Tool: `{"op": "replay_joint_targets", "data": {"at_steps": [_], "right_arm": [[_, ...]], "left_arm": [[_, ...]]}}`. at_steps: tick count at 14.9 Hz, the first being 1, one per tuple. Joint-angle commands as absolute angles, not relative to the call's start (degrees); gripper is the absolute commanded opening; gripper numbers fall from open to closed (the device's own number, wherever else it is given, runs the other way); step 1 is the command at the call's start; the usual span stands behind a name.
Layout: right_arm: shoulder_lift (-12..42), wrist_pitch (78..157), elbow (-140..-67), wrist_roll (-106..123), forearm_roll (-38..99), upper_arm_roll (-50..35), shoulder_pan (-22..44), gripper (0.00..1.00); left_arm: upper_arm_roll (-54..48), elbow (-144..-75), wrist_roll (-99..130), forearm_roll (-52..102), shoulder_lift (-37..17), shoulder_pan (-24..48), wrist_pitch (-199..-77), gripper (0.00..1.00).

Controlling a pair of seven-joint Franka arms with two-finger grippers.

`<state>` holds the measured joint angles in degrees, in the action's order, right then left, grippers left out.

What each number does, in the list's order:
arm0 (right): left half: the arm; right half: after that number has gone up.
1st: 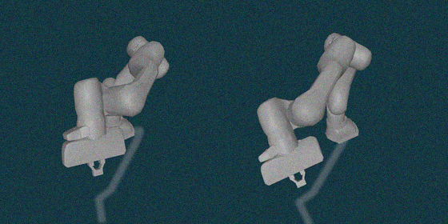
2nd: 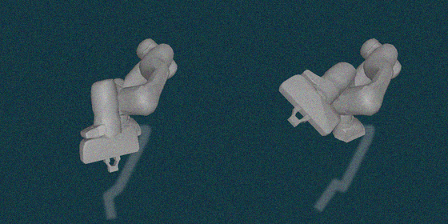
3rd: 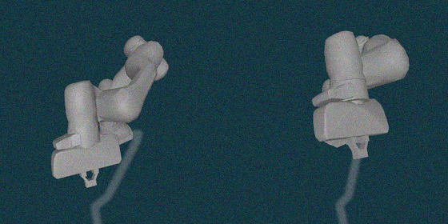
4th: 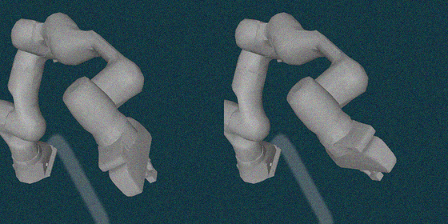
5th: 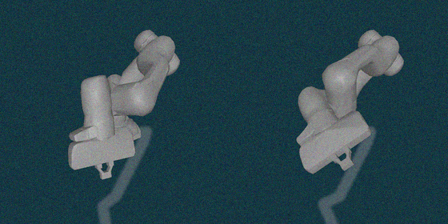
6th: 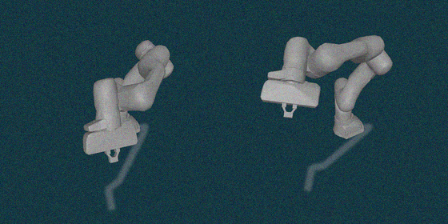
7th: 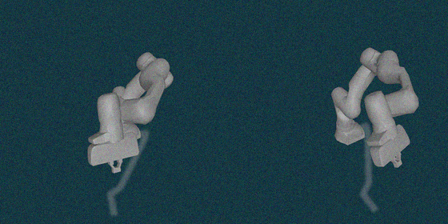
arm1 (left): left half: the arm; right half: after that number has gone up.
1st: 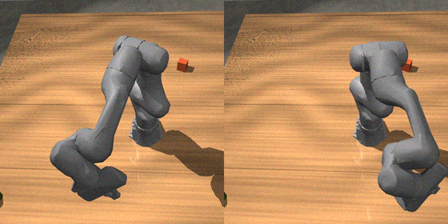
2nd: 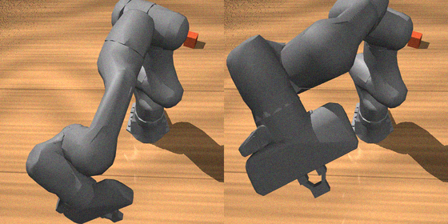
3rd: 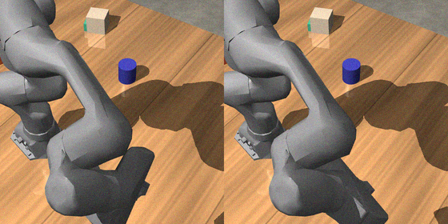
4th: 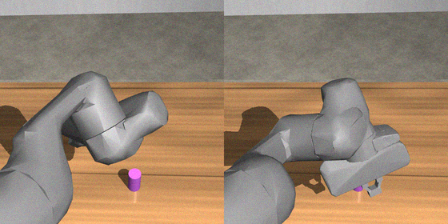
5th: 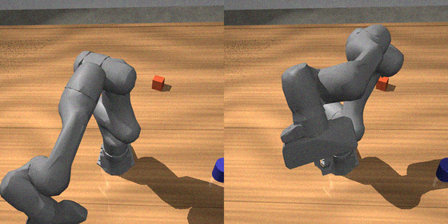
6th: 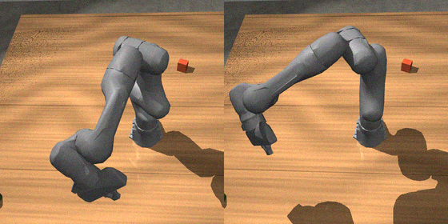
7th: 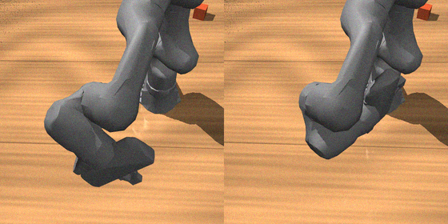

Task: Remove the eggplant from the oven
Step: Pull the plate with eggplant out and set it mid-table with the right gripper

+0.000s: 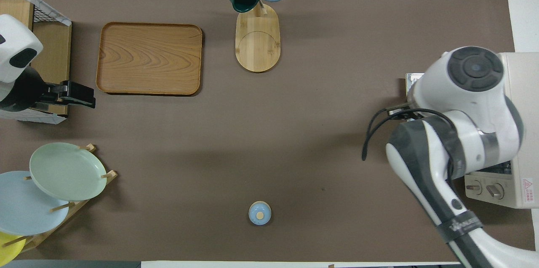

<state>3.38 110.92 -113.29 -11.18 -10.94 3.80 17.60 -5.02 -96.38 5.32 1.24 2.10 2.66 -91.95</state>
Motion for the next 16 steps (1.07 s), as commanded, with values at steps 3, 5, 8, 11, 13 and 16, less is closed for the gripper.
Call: {"op": "replay_joint_targets", "data": {"at_steps": [3,5,8,11,13,16], "right_arm": [[17.17,101.46,-93.94,-31.06,-11.16,3.78,32.31,0.0],[28.15,96.44,-80.49,-38.72,-10.12,3.78,37.42,0.0],[34.27,101.76,-74.53,-48.41,-4.93,2.99,41.03,0.0],[36.91,107.56,-74.53,-53.6,-4.57,2.81,44.82,0.0],[36.83,110.73,-74.97,-54.23,-3.09,2.64,44.82,0.0],[36.74,113.62,-76.46,-54.93,-0.53,2.64,44.82,0.0]], "left_arm": [[-4.66,-96.42,5.54,1.67,2.29,2.9,-91.93,1.0],[-4.66,-96.42,5.54,1.67,2.29,2.9,-91.93,1.0],[-4.66,-96.42,5.54,1.67,2.29,2.9,-91.93,1.0],[-4.66,-96.42,5.54,1.67,2.29,2.9,-91.93,1.0],[-4.66,-96.42,5.54,1.67,2.29,2.9,-91.93,1.0],[-4.66,-96.42,5.54,1.67,2.29,2.9,-91.93,1.0]]}}
